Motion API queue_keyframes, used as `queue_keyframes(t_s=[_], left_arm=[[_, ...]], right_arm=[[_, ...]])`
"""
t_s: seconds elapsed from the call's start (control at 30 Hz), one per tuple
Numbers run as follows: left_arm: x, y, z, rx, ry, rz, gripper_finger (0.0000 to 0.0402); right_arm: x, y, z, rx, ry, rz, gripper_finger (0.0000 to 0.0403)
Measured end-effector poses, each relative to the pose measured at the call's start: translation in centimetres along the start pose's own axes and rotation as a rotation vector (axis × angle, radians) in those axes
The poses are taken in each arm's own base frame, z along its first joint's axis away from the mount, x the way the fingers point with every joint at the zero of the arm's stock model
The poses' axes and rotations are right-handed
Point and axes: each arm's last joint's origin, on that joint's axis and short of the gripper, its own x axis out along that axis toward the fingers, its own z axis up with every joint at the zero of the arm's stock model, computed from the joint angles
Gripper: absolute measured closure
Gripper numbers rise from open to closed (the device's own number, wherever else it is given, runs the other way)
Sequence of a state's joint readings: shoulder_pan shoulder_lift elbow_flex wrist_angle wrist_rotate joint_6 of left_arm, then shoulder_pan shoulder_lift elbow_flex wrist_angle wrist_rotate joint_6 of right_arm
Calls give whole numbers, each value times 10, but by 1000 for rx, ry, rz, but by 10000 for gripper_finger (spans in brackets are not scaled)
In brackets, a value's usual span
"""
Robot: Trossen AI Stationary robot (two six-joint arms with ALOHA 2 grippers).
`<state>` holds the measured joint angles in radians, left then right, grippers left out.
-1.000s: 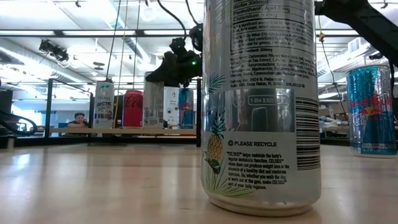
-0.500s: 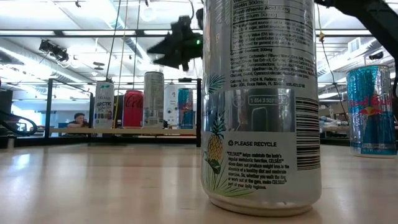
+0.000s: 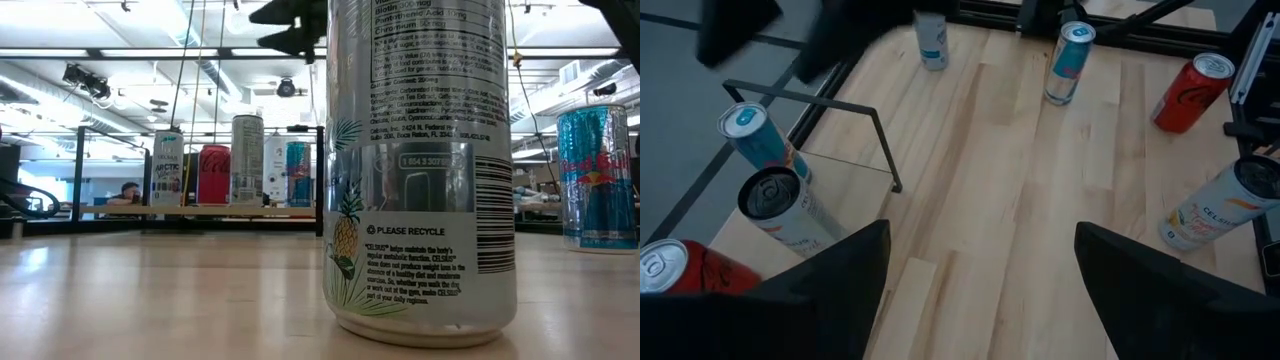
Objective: Place canned beverage on shelf
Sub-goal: Put the white-yellow soda can on the shelf
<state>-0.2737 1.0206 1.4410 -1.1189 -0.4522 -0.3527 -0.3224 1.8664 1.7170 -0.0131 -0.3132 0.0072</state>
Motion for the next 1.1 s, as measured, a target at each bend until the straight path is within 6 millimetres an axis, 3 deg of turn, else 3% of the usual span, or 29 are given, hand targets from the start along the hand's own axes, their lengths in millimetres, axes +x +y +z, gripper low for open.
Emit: queue_keyframes(t_s=[0.13,0.27,0.57,1.1], left_arm=[[0,0,0,-2,0,2,83],[0,0,1,-8,-8,-2,83],[0,0,1,-10,-12,-3,83],[0,0,1,-9,-12,-3,83]], right_arm=[[-10,-10,27,23,125,-111,93],[-3,-23,32,116,171,-154,93],[29,-40,2,185,291,-206,93],[60,-22,-33,58,457,-314,93]])
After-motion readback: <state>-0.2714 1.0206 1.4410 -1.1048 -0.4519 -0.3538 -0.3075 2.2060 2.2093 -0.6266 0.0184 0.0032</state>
